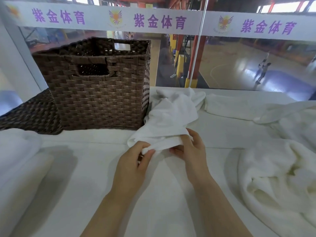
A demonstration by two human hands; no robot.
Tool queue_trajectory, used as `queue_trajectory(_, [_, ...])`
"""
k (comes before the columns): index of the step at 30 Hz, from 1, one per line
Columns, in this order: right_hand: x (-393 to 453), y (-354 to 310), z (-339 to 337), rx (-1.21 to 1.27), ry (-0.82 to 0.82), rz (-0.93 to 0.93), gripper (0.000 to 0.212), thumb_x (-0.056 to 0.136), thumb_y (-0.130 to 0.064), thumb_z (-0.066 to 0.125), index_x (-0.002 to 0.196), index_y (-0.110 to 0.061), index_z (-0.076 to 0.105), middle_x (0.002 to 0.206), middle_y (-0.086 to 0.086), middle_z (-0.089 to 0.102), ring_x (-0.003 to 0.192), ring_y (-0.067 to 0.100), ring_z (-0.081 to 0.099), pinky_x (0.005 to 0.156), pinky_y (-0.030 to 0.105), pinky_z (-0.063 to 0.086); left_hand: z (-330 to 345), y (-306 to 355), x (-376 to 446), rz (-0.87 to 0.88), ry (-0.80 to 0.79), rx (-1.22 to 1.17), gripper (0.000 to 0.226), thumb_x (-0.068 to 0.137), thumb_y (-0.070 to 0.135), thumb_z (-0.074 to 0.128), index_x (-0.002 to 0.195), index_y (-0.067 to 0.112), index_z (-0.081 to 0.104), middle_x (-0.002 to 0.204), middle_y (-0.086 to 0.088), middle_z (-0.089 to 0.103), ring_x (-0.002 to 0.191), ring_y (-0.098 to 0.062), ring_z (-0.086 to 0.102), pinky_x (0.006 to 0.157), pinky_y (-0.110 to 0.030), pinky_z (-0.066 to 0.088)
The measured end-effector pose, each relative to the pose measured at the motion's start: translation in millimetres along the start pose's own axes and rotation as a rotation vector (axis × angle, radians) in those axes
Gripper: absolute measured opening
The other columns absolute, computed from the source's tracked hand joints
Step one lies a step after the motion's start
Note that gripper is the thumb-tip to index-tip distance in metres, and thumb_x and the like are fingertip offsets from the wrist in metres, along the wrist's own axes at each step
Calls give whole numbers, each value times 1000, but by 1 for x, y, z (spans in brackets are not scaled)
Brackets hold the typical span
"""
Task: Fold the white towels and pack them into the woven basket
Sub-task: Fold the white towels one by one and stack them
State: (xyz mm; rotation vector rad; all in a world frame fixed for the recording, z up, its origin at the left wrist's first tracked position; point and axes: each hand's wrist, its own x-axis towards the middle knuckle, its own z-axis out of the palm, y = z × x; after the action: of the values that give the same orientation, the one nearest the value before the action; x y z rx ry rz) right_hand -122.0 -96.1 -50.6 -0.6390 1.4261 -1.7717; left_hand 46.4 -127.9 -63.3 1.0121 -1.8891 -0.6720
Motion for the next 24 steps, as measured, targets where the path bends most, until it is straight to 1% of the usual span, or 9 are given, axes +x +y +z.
queue_trajectory(5, [-4,0,-1,100,-404,16,49,91,-41,61,137,-26,52,130,3,64,118,21,62,99,38,51,-10,-1,13,-340,343,-521,19,101,25,50,92,15,64,81,4,67,71,-9,62,61,-21,53])
queue_trajectory(7, [-2,4,1,36,-382,26,43,94,-31,61,136,-26,52,130,-2,64,118,13,61,101,35,50,-17,-5,20,-467,489,-784,21,102,27,48,92,15,61,90,1,68,81,-8,64,66,-18,54])
queue_trajectory(9, [-1,11,6,-127,-306,-18,41,97,-18,59,136,-26,50,133,-7,60,115,5,60,102,28,48,-23,-10,25,-531,612,-906,12,101,26,51,94,18,57,96,3,68,86,-8,65,69,-17,54])
queue_trajectory(11, [-1,19,8,-449,-261,-147,48,97,-15,56,141,-31,44,135,-12,53,114,0,55,96,13,44,-26,-14,27,-539,681,-905,7,100,22,54,104,17,51,103,1,65,89,-9,65,72,-18,54])
queue_trajectory(12, [-2,21,8,-614,-278,-223,53,96,-15,55,143,-35,39,136,-13,49,116,1,52,93,10,42,-26,-14,26,-527,690,-887,14,99,18,55,111,17,48,107,-1,64,91,-11,65,73,-20,55])
queue_trajectory(14, [-2,26,7,-799,-348,-330,62,95,-15,54,147,-40,32,141,-13,44,123,6,43,98,17,40,-27,-12,23,-492,674,-824,25,97,12,52,119,20,42,112,-3,62,90,-11,66,75,-23,56])
queue_trajectory(17, [-3,27,8,-836,-365,-374,70,93,-17,55,150,-43,23,126,-16,45,116,12,43,100,29,42,-26,-6,20,-414,659,-688,23,98,15,47,120,22,46,108,-1,64,82,-9,69,71,-25,57])
queue_trajectory(20, [-3,22,8,-811,-344,-331,72,92,-24,53,151,-45,17,119,-16,50,104,13,52,94,32,46,-28,-4,20,-377,696,-678,23,100,19,42,114,17,60,106,-3,68,88,-12,68,70,-27,58])
queue_trajectory(24, [-1,12,3,-857,-230,-302,54,98,-39,44,148,-47,25,90,-18,61,83,6,60,81,30,50,-32,-11,21,-413,772,-792,26,98,16,43,110,17,65,110,-2,70,100,-14,67,76,-27,56])
